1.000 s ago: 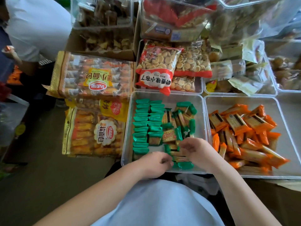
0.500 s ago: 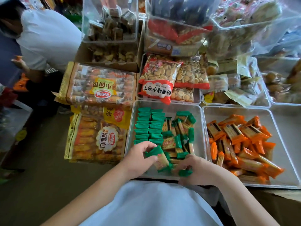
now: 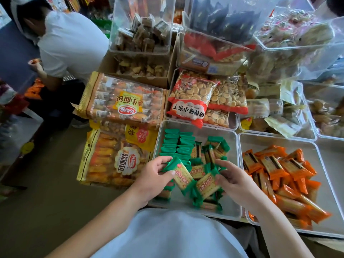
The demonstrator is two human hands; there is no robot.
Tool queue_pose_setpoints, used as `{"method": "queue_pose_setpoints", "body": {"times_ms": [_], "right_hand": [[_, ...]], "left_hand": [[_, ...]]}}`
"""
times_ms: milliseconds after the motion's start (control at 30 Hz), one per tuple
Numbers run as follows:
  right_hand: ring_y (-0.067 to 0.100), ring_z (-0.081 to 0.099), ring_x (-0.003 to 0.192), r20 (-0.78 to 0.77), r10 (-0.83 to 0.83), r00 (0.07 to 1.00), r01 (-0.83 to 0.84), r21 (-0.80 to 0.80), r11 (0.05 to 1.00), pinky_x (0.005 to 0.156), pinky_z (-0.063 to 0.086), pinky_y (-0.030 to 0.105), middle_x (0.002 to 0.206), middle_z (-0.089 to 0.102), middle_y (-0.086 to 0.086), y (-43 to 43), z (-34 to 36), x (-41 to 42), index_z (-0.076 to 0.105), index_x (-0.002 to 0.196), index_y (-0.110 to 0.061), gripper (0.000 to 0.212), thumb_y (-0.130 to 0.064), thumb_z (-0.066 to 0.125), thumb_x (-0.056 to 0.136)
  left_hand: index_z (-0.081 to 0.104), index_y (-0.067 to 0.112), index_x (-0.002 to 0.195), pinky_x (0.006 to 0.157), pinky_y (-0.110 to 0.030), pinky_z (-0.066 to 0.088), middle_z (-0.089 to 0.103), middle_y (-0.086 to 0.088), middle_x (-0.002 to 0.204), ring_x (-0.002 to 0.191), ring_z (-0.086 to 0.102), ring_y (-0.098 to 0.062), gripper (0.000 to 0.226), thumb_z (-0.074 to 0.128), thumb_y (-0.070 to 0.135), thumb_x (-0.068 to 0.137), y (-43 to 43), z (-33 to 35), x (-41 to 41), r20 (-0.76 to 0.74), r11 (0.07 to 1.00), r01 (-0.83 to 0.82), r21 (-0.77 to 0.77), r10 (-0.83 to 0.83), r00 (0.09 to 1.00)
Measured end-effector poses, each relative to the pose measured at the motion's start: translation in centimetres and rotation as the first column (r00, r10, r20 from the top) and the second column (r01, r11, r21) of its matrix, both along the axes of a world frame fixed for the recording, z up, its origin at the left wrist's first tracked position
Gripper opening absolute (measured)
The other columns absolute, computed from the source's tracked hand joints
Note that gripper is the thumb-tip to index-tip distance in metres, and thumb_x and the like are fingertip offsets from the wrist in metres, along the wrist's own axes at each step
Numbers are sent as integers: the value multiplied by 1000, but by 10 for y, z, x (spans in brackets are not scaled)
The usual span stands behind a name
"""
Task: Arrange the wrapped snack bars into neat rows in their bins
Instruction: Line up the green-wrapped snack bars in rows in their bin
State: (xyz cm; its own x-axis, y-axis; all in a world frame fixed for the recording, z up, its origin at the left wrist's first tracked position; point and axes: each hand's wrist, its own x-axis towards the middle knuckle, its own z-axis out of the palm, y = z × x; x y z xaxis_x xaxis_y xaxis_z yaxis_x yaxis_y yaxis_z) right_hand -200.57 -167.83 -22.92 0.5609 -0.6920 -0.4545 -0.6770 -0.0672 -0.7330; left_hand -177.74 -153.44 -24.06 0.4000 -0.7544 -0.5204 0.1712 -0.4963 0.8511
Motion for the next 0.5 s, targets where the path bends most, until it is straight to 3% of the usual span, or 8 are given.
{"method": "queue_pose_setpoints", "body": {"times_ms": [67, 267, 400, 500], "right_hand": [[13, 71, 90, 25, -19, 1000, 18, 23, 1000, 71, 61, 29, 107, 74, -3, -2, 1, 3, 51, 144, -35, 45, -16, 58, 104], [8, 68, 89, 49, -61, 997, 57, 76, 995, 67, 57, 24, 100, 68, -11, -9, 7, 10, 58, 141, -25, 39, -9, 53, 106], [-3, 68, 82, 30, -44, 999, 43, 26, 999, 71, 59, 24, 103, 72, -14, -12, 10, 17, 64, 134, -26, 34, -11, 58, 104], [-7, 69, 85, 20, -22, 1000, 23, -65, 998, 75, 57, 17, 101, 75, -16, -16, 16, 24, 70, 126, -27, 28, -21, 68, 99]], "left_hand": [[60, 31, 131, 79, -35, 65, 72, 7, 122, 103, 75, -11, 39, 68, 10, 99, 0, 2, 2, 23, 1000, -6, -8, 6, 1000], [67, 27, 116, 82, -36, 65, 77, 5, 110, 104, 75, -12, 23, 70, 13, 99, -7, 11, 7, -21, 997, -50, -59, 49, 999], [71, 28, 116, 86, -36, 64, 76, 5, 106, 105, 73, -12, 23, 71, 13, 98, -12, 12, 9, 25, 996, -9, -91, 11, 1000], [74, 32, 116, 87, -29, 62, 75, 7, 105, 104, 71, -9, 25, 71, 14, 99, -15, 14, 10, 71, 992, 56, -111, -48, 996]]}}
